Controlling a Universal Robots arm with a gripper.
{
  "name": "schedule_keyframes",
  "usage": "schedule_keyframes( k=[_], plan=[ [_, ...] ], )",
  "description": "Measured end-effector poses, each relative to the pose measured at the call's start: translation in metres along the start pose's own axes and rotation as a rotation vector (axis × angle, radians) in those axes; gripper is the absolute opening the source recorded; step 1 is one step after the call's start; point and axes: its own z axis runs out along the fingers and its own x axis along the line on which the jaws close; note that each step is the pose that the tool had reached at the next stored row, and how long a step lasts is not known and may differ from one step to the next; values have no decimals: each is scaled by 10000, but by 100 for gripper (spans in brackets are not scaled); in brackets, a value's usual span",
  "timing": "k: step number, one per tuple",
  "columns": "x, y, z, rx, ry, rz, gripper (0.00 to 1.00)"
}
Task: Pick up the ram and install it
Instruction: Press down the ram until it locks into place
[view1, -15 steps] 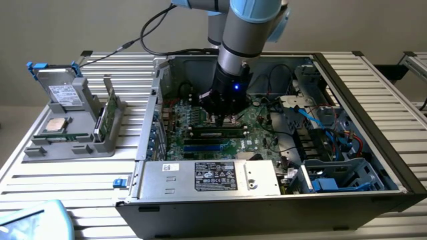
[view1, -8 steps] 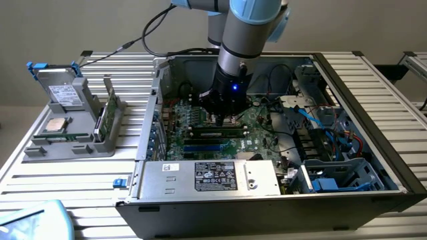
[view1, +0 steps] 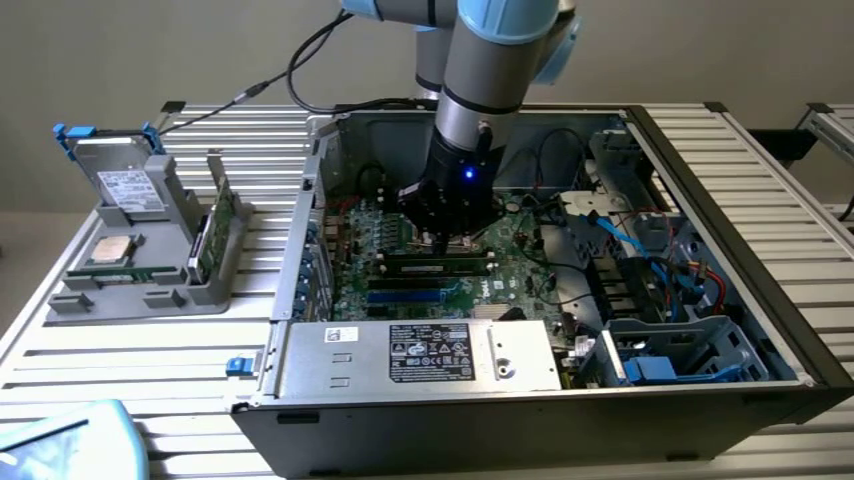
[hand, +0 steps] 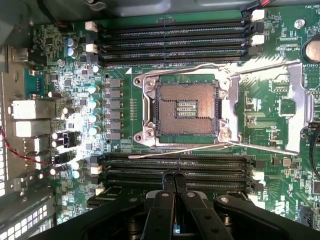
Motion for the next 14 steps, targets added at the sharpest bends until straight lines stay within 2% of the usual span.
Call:
schedule_keyframes(
  k=[4, 9, 14],
  plan=[
    [2, 1, -12, 4, 1, 0, 10],
    [18, 9, -133, 16, -2, 2, 10],
    [26, 10, -192, 41, -2, 5, 10]
  ],
)
